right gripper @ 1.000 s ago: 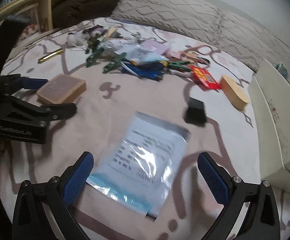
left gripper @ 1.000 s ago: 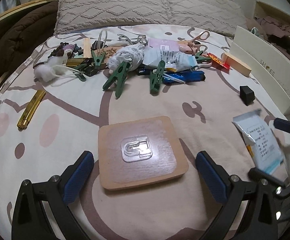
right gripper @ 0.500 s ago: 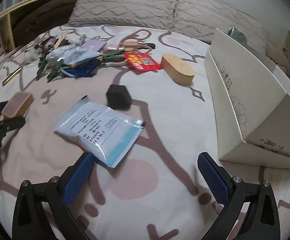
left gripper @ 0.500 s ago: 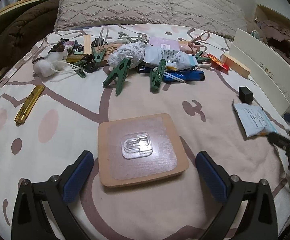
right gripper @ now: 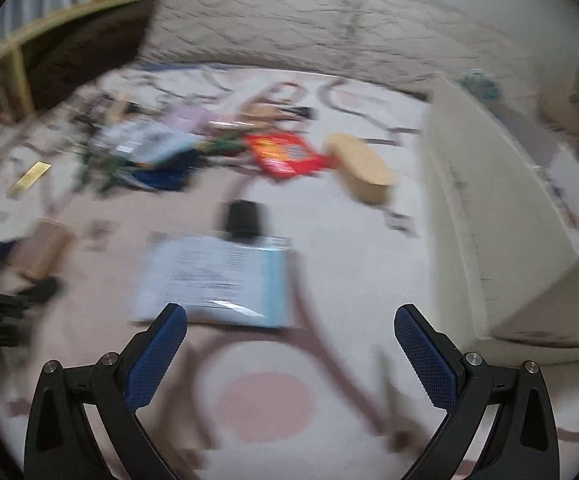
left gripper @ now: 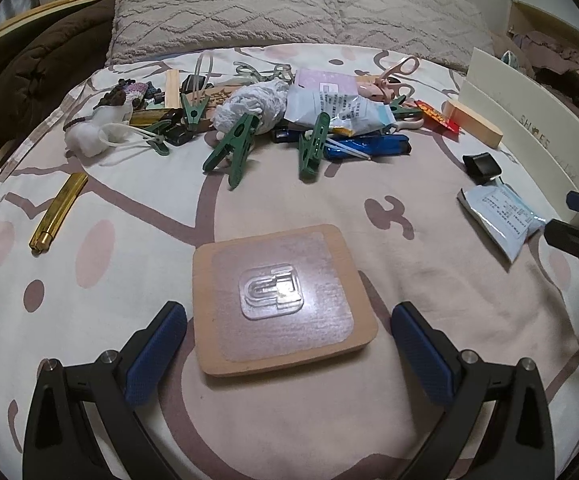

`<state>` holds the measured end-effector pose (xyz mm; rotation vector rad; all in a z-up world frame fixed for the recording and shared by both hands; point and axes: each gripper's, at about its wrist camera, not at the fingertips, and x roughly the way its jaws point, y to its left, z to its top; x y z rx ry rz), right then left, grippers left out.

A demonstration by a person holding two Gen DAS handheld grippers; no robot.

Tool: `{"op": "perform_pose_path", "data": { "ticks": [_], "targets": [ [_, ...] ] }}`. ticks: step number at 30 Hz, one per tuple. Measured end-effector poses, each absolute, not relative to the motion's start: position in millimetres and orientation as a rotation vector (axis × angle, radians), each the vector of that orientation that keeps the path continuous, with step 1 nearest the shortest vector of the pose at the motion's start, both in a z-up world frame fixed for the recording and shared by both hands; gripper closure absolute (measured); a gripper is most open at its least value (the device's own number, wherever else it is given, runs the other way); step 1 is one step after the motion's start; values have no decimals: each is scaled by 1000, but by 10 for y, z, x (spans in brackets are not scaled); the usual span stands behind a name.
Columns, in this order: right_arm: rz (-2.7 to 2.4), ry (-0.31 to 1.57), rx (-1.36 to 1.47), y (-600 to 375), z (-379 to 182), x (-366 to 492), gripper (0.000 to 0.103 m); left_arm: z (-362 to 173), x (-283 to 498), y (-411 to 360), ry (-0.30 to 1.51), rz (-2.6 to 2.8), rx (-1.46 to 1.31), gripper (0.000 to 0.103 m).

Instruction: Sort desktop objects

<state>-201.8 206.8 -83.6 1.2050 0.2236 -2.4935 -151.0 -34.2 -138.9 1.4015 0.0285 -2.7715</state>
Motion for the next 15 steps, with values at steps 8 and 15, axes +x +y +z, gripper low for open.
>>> {"op": "perform_pose_path", "data": {
  "ticks": [8, 15],
  "targets": [
    [-2443, 335, 1306, 1563, -1010, -2119, 0, -1401, -1522, -346, 35, -2773, 1407, 0],
    [-2451, 383, 1404, 1479, -1124, -2349, 0, -1404, -1522, -344, 37, -2772, 1408, 0]
  ]
}}
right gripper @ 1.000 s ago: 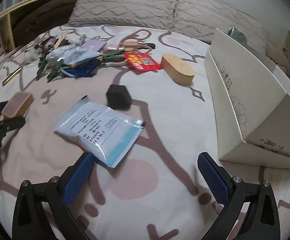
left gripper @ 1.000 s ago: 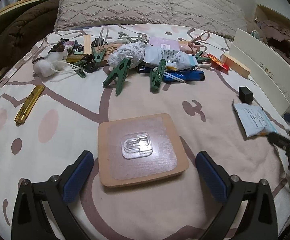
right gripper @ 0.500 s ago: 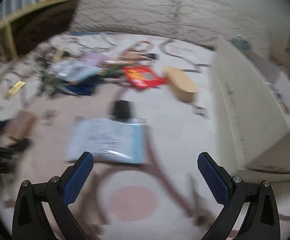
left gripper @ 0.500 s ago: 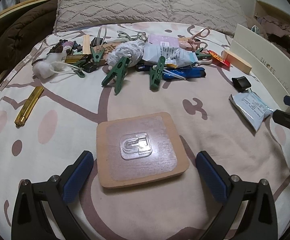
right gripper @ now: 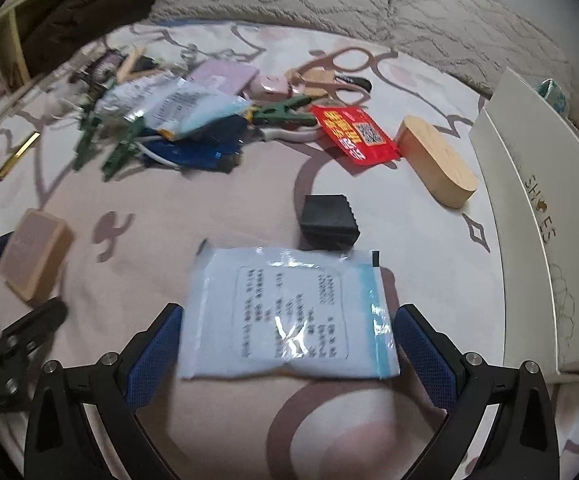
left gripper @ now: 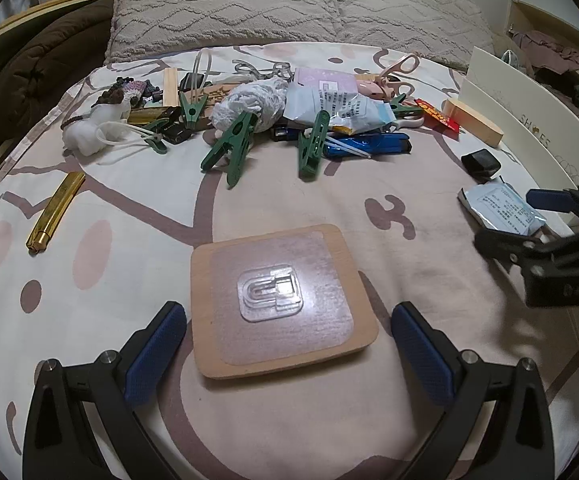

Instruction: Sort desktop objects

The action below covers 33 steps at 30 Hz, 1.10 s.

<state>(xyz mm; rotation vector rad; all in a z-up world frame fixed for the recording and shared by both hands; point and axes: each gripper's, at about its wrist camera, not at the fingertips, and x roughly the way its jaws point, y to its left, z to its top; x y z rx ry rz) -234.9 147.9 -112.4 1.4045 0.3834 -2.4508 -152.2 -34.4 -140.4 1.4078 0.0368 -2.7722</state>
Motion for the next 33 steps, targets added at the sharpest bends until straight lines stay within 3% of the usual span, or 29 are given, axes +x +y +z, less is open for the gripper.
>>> {"op": "perform_pose_path", "data": {
  "ticks": [16, 27, 30, 33],
  "targets": [
    [-2301, 336, 1540, 1569, -1244, -2556, 0, -1389, -1614, -380, 126, -2744, 1430, 0],
    [-2422, 295, 1355, 1661, -1296, -2345, 0, -1335, -1633, -472, 299, -2755, 1429, 1],
    [-2447, 287, 1316, 1647, -1284, -2325, 0, -1321, -1614, -470, 290, -2757, 1412, 12],
    [-2470, 285, 1274, 1622, -1257, -2294, 2, -1322, -1599, -468, 265, -2755, 1400, 16]
  ]
}}
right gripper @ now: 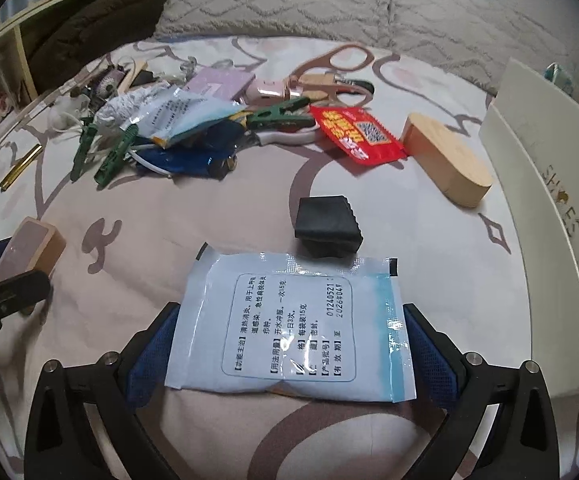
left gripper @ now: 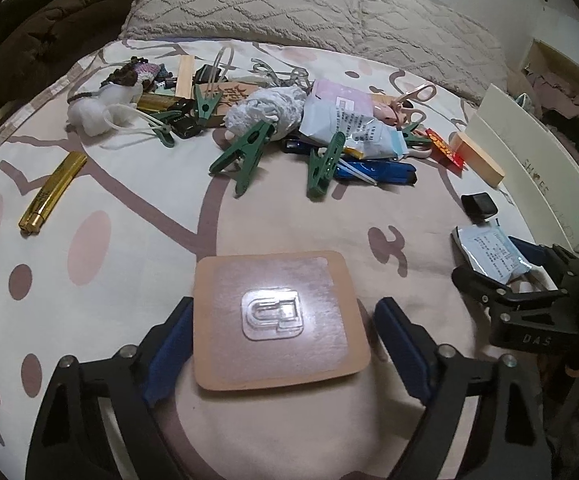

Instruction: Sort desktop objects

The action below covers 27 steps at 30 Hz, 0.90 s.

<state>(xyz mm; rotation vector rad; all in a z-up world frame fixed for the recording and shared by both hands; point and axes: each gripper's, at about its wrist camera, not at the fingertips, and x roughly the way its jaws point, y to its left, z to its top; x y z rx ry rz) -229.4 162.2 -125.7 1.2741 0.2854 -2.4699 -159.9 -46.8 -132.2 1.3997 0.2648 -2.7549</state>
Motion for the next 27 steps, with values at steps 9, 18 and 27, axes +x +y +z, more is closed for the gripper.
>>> {"op": "perform_pose_path", "data": {
  "ticks": [9, 18, 27],
  "targets": [
    [-2487, 273, 1201, 1601, -1195, -2213, 24, -1315, -1572, -468, 242, -2778, 1370, 24],
    [-2492, 250, 1146, 1591, -1166, -2109, 28, -1297, -1555, -346, 185, -2849, 1372, 24],
    [-2520, 307, 1205, 1554, -1200, -2075, 6, -1325, -1566, -290, 127, -2829, 1378, 23]
  ]
}}
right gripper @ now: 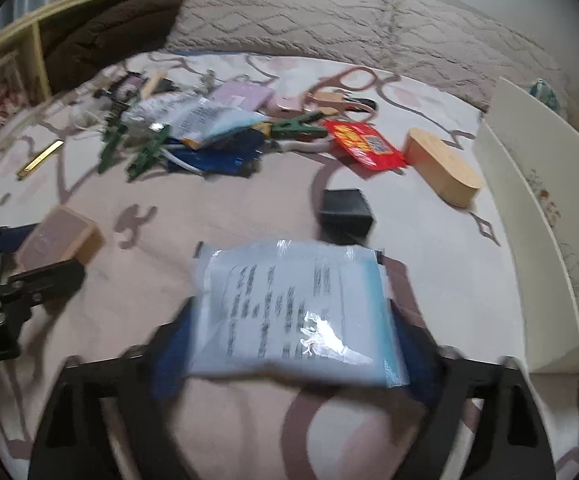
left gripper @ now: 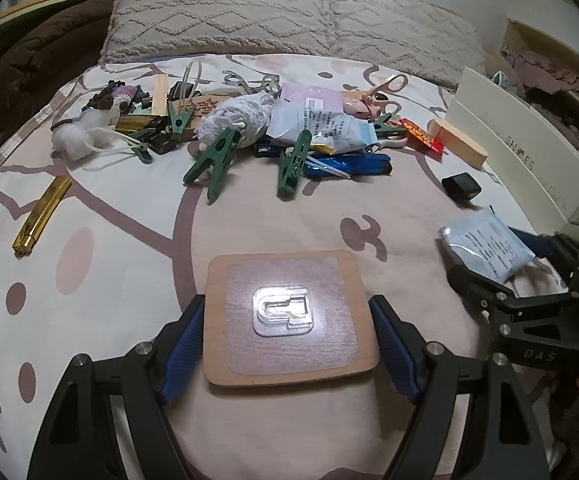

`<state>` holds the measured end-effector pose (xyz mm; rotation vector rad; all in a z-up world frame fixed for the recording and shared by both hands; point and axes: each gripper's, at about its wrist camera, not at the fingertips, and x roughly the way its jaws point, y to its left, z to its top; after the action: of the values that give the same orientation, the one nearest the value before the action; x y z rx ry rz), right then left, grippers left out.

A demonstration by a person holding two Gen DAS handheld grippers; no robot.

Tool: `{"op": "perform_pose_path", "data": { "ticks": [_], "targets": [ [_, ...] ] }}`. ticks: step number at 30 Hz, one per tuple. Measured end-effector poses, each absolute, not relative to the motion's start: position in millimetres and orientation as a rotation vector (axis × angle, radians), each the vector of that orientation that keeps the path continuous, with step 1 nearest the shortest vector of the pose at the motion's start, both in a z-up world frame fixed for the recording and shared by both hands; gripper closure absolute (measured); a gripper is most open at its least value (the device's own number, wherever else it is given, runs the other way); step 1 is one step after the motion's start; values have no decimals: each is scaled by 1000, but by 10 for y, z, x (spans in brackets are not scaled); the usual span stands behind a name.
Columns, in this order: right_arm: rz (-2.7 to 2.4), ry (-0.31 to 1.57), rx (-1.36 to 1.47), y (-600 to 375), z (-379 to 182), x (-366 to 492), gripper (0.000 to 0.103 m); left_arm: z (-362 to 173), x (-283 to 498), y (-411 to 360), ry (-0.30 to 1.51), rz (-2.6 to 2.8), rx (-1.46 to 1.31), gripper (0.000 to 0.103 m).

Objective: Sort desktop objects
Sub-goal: 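Lift the sachet with the right tool while the left tool holds the wooden pad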

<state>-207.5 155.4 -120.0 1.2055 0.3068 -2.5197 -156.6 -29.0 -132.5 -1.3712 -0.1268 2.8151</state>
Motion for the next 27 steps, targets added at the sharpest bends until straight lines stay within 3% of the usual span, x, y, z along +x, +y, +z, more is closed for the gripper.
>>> {"op": "perform_pose_path", "data": {
  "ticks": [5, 17, 25, 27],
  "targets": [
    [-2461, 303, 1286, 1598, -1205, -2161, 3, -1339, -1543, -294, -110, 2838, -1386, 13],
    [-2261, 393, 1490, 1489, -1184, -2408, 3, -1348, -1508, -328, -155, 2832, -1396, 11],
    [-2315, 341, 1382, 1531, -1152, -2267, 24, -1336, -1514, -355, -198, 2829, -1382, 14],
    [-2334, 340, 1356, 1526, -1162, -2217, 25, -1333, -1515, -363, -208, 2828, -1374, 17]
  ]
}}
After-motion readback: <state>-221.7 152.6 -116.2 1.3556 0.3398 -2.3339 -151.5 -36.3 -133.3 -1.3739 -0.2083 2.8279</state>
